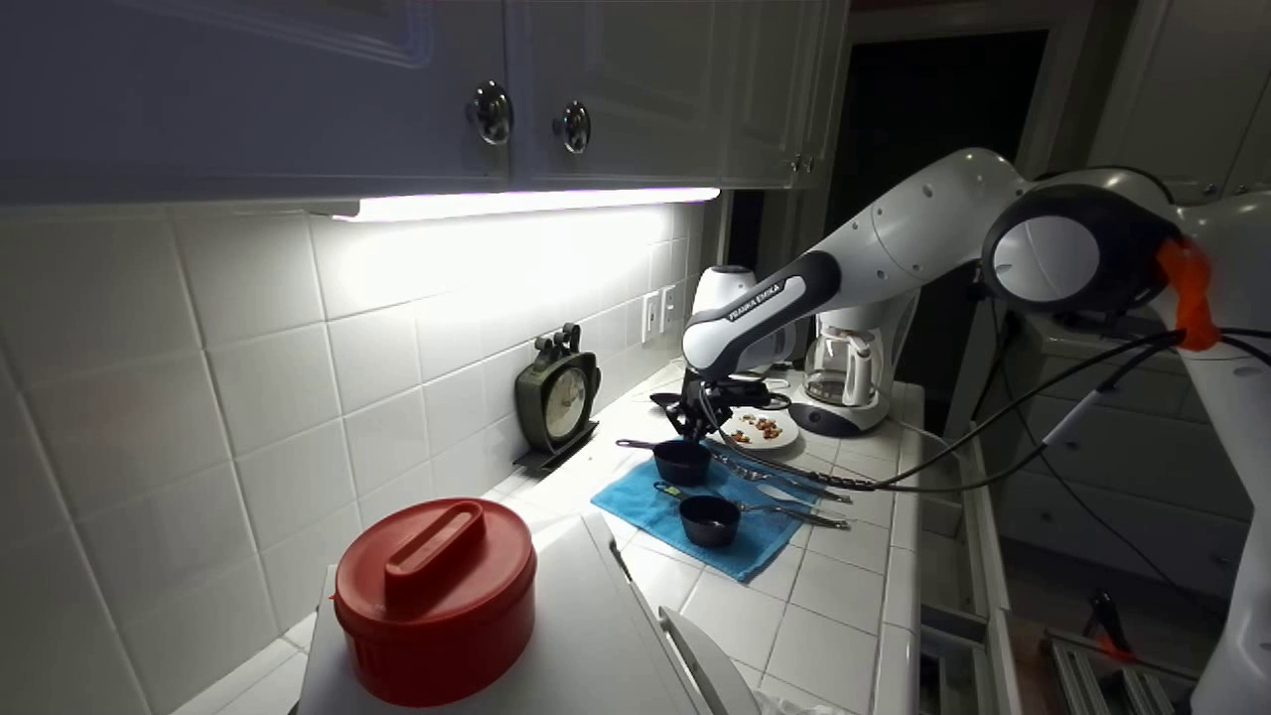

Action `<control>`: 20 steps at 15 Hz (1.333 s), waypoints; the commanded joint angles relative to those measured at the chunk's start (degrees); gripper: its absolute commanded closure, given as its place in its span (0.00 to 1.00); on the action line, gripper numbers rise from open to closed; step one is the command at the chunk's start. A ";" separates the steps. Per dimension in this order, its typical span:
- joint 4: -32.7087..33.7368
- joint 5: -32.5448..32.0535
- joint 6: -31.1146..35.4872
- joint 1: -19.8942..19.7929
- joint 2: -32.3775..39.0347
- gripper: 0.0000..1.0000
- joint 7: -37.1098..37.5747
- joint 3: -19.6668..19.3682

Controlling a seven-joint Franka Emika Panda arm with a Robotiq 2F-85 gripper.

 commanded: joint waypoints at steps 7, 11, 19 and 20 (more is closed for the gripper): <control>0.85 -0.81 0.02 -0.26 0.00 0.93 -0.69 0.24; 0.65 -0.76 0.02 -0.23 -0.55 0.92 -0.77 0.29; -1.10 -0.38 0.87 -0.40 -3.31 0.93 -1.42 0.25; -1.67 -0.47 0.78 -0.37 -4.01 0.93 -1.02 -0.03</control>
